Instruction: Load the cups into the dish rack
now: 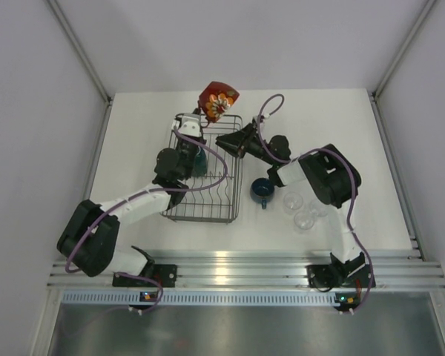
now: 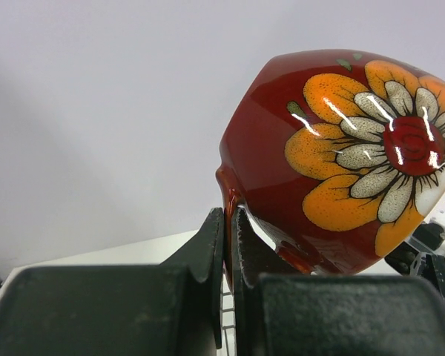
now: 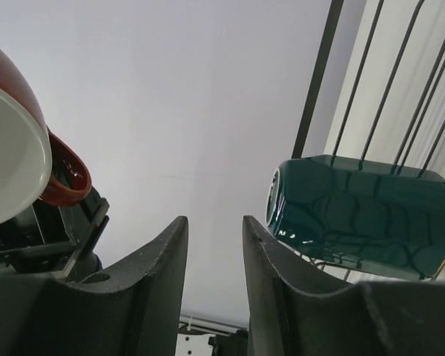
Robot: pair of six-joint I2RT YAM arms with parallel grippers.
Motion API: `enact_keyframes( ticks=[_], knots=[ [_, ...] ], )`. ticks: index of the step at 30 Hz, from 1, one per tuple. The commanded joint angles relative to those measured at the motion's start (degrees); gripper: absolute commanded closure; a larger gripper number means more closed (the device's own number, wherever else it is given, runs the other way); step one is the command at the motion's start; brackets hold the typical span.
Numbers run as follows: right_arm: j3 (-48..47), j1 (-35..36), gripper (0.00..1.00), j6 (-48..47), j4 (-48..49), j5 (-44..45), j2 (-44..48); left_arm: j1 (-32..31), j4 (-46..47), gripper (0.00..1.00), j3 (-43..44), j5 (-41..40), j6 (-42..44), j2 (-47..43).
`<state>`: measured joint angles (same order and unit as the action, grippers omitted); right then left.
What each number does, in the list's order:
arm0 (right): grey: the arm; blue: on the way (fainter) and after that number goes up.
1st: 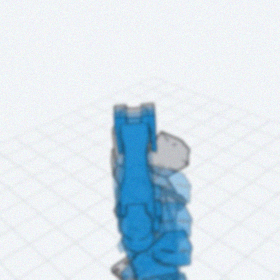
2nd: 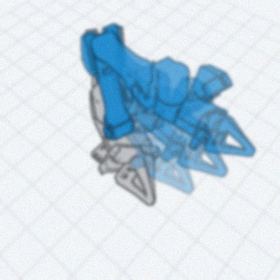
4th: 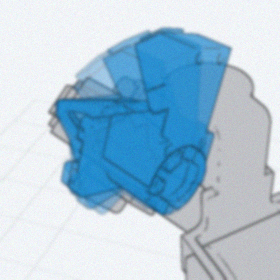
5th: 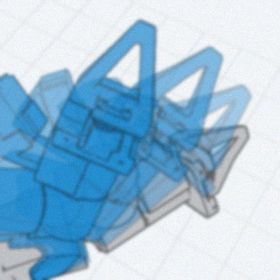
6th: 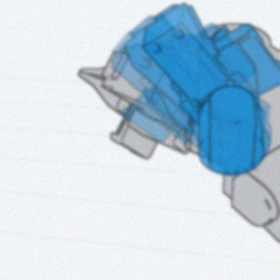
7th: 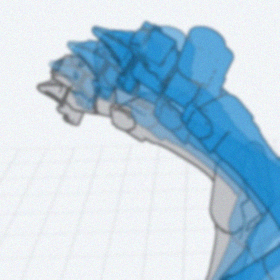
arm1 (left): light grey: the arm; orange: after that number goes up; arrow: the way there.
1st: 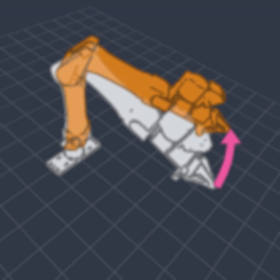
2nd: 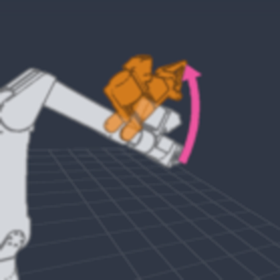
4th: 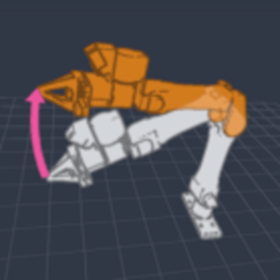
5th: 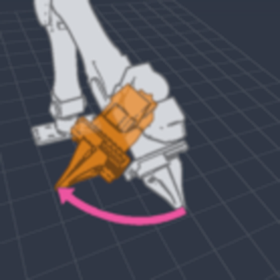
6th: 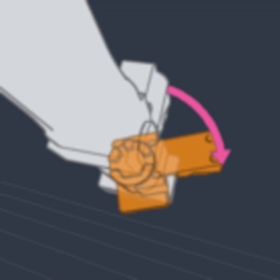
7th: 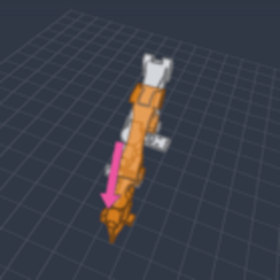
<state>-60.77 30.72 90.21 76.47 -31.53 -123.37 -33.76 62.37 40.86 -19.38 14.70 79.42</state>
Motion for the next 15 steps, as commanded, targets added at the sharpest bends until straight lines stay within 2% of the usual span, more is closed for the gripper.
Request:
enact_keyframes(
  ticks=[1,12,15],
  knots=[
    [1.3,-0.9,0.64,-2.3,21.7,-1.0,3.3,0.5,11.7,1.0,4.4,0.7,-0.3,-0.1],
    [4.2,-3.0,0.64,-3.4,21.7,-2.5,10.4,2.3,9.7,1.0,6.7,-0.7,1.5,3.1],
    [7.6,-5.2,0.63,-4.0,21.7,-2.7,12.7,2.5,9.0,1.0,7.1,-1.6,2.9,4.1]
  ],
)
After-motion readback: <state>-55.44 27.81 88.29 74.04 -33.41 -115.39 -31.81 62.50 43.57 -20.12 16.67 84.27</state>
